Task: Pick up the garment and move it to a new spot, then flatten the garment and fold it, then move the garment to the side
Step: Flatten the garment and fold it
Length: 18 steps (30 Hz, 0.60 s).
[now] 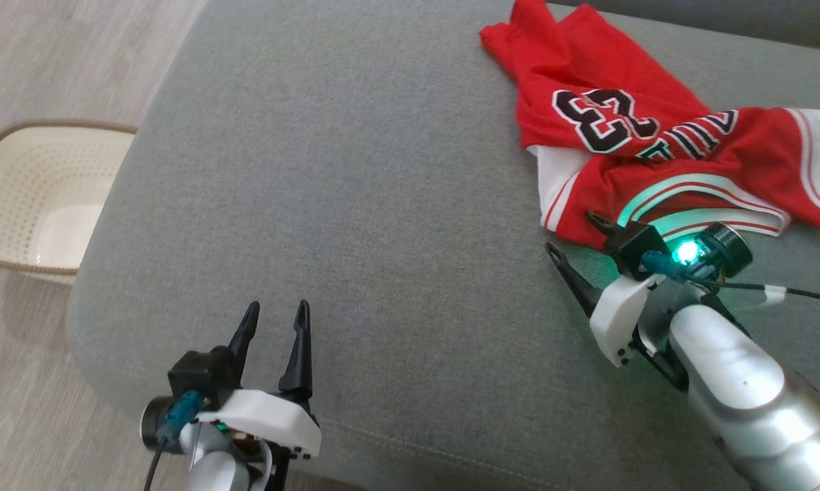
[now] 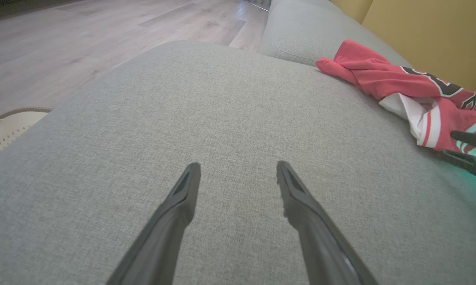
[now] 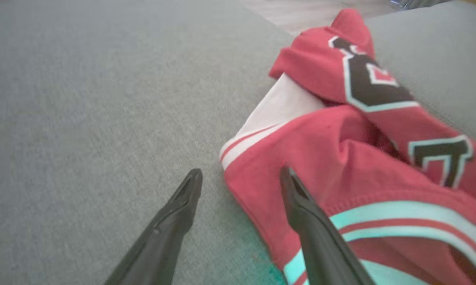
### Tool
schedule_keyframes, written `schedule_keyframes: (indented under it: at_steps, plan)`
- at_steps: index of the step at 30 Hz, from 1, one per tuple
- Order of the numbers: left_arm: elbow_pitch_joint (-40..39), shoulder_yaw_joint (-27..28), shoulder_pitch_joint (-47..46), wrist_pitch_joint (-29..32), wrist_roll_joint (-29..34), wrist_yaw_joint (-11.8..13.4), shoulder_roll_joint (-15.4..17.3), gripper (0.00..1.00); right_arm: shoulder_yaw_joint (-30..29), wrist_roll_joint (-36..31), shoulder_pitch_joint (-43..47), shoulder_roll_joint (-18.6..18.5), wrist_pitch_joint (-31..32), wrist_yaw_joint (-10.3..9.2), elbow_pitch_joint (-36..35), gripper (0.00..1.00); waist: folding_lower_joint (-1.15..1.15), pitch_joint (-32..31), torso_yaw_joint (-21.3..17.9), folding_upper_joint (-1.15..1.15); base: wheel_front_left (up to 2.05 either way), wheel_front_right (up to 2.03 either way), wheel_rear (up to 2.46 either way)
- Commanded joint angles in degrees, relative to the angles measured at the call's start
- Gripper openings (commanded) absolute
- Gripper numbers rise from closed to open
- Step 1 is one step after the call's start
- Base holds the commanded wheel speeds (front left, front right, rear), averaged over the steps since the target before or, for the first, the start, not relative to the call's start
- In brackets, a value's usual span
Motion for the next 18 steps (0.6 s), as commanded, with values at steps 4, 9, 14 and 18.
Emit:
schedule_keyframes:
  at_steps: [4,9,14,18]
  plan:
    - [-2.05,1.85,-1.92,-0.34,-0.44,0.41,0.27,1.00,-1.01,-3.55,-0.41,1.04,0.94,0.36,1.63,1.00,0.00,1.00,1.03,0.00,0.00,0.00,0.00]
    - [-2.39,2.02,-1.81,-0.34,-0.74,0.46,0.27,1.00,-5.09,-7.79,-0.82,2.82,0.32,0.36,3.90,0.00,0.00,1.46,1.01,0.00,0.00,0.00,0.00]
    - [-2.33,2.35,-1.79,-0.34,-0.64,0.45,0.27,1.00,-9.53,-10.85,-1.78,4.04,-3.53,0.36,3.43,0.00,0.00,0.91,-0.06,0.00,0.00,0.00,0.00]
    - [-2.01,2.59,-1.20,-0.34,-0.34,0.40,0.27,1.00,-13.28,-12.83,-3.79,4.03,-7.34,0.36,0.83,0.00,0.00,-0.93,-1.36,0.00,0.00,0.00,0.00]
